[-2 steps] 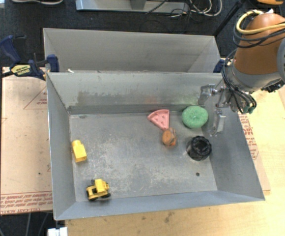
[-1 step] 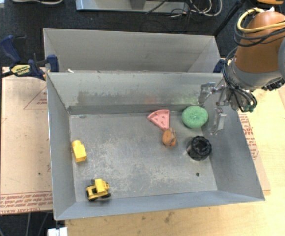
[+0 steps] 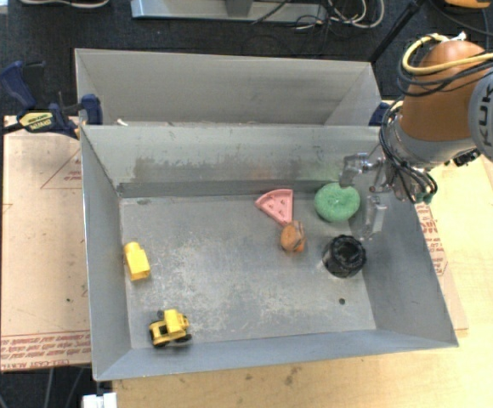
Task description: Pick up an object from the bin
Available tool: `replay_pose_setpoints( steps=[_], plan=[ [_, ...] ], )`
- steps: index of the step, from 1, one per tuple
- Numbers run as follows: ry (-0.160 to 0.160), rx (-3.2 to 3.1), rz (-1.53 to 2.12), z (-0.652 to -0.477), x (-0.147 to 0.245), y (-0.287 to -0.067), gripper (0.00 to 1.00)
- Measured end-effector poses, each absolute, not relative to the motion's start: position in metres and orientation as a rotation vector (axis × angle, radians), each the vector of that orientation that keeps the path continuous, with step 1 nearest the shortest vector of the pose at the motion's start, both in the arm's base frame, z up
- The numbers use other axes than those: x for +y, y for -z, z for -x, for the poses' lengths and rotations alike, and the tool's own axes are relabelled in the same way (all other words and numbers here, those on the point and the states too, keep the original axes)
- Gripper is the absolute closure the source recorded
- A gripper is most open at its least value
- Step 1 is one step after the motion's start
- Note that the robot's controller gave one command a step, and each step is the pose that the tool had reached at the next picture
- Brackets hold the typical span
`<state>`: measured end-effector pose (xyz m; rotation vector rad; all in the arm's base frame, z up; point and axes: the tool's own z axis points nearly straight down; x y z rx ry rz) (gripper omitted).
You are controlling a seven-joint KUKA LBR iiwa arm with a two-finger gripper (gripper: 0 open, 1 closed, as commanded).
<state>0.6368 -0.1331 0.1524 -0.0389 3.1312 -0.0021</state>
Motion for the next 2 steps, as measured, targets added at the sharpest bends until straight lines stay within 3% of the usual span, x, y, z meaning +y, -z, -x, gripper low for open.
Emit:
replay_pose_setpoints(
  steps=[1,2],
  plan=[
    [-0.003,3.144,0.015,-0.638,-0.138,-0.11,0.0],
    [-0.001,3.136,-0.115,-0.647,-0.147,-0.098,1.0]
  ],
)
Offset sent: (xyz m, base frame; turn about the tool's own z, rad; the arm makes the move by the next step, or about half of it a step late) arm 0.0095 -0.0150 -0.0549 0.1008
